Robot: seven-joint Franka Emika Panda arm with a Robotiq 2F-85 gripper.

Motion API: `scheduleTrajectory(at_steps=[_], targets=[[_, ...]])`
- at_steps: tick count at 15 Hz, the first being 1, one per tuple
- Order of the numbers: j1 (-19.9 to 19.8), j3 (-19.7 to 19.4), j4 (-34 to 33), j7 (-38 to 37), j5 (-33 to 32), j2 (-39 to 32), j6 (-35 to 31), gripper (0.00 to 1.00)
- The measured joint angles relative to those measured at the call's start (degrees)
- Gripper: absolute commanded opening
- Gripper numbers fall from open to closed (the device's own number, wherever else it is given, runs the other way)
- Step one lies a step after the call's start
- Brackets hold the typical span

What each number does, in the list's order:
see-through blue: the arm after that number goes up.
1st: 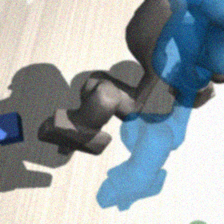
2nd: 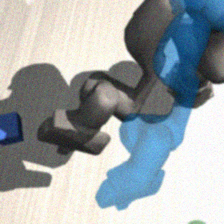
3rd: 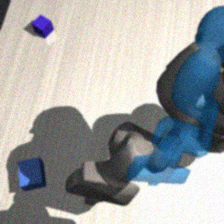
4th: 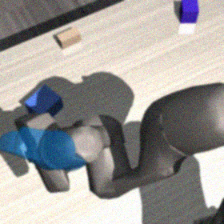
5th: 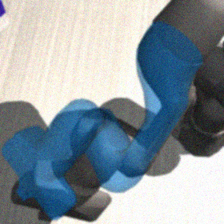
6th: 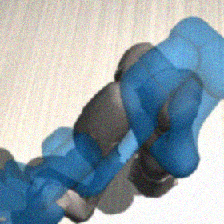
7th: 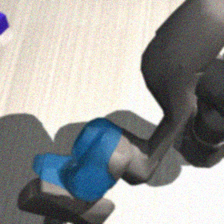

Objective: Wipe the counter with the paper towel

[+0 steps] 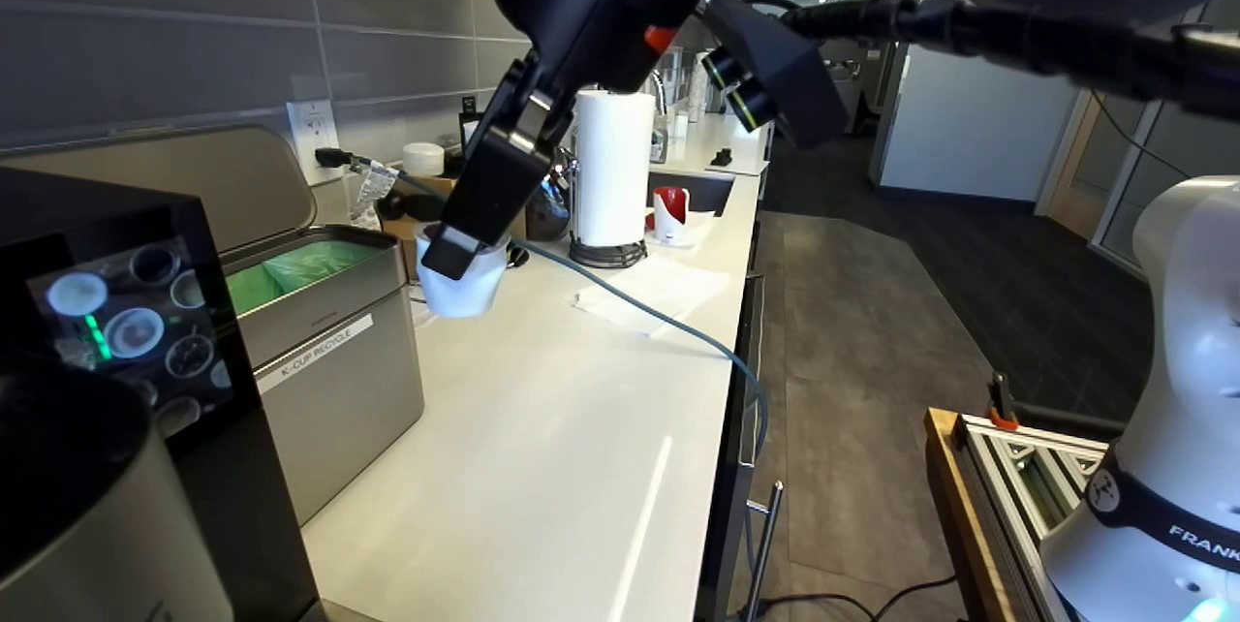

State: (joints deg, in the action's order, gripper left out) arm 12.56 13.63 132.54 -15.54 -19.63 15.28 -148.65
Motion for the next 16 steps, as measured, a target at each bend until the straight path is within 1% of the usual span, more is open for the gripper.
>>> scheduleTrajectory(at_steps=[2, 3, 5, 8, 9, 10, 12, 16], targets=[[0.4, 0.4, -0.4, 2.8, 1.4, 0.1, -1.2, 0.24], [1.1, 0.5, -0.7, 5.3, 3.2, 0.2, -1.9, 0.24], [3.4, 0.5, -1.4, 11.2, 8.7, 0.7, -2.8, 0.24], [8.1, -0.1, -2.5, 20.6, 18.3, 1.7, -2.9, 0.24], [9.2, -0.2, -2.9, 22.8, 20.0, 1.8, -2.9, 0.24], [9.9, -0.1, -3.2, 24.4, 20.7, 1.8, -3.5, 0.24], [10.0, 0.2, -3.3, 26.0, 20.3, 1.1, -6.9, 0.24], [9.8, 0.2, -4.0, 28.9, 20.1, -3.2, -14.8, 0.24]])
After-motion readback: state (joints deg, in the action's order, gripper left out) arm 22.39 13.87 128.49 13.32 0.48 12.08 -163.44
